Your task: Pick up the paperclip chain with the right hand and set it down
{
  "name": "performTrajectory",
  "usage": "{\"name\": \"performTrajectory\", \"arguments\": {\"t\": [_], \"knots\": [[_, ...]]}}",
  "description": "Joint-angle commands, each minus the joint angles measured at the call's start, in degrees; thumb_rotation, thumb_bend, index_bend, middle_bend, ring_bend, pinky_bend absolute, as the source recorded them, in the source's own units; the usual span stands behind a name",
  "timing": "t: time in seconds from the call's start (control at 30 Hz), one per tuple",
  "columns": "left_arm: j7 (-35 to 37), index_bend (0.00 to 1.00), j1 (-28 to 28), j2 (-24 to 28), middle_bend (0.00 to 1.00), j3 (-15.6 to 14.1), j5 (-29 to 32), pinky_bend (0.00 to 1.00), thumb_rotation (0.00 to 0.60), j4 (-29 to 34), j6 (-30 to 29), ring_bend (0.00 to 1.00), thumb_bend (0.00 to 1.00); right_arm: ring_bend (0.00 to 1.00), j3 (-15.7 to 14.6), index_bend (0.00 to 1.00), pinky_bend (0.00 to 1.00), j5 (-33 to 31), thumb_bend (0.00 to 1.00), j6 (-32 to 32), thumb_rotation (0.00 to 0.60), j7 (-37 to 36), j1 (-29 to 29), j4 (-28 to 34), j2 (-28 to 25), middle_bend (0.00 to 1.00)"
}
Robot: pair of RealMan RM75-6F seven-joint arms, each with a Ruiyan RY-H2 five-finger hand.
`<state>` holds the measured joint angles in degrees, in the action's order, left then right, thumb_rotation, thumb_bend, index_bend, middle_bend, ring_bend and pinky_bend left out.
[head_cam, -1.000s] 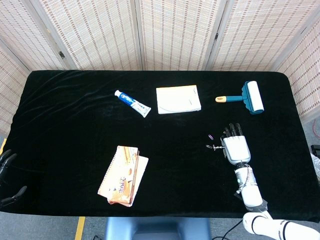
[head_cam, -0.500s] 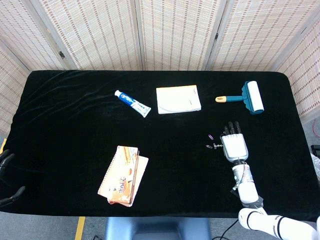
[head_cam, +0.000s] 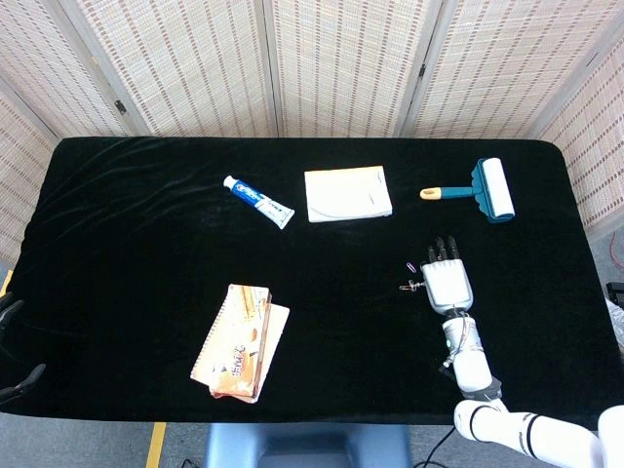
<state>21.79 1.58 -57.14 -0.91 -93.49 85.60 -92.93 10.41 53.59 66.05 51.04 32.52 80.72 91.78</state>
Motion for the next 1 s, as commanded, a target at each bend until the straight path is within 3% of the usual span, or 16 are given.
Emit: {"name": "performTrajectory", "arguments": {"t": [0.03, 0.6, 1.0], "knots": [[0.1, 0.00, 0.0, 0.0, 0.00, 0.0, 0.0, 0.00, 0.600, -0.1, 0.0, 0.01, 0.32, 0.05, -0.1, 0.93, 0.00, -0.2, 0.45, 0.0, 0.600, -0.1, 0.2, -0.2, 0.1, 0.21], [-0.7, 0.00, 0.2, -0.3, 0.00, 0.0, 0.0, 0.00, 0.600, -0.1, 0.5, 0.01, 0.32, 0.05, 0.2, 0.93, 0.00, 0.5, 0.45, 3.8, 0.600, -4.3, -1.6, 3.4, -4.9, 0.21], [-0.2, 0.00, 0.0, -0.2, 0.00, 0.3, 0.6, 0.00, 0.600, -0.2, 0.3, 0.01, 0.32, 0.06, 1.3, 0.93, 0.00, -1.8, 0.45, 1.0, 0.600, -6.3, 0.1, -2.2, -2.9, 0.21]]}}
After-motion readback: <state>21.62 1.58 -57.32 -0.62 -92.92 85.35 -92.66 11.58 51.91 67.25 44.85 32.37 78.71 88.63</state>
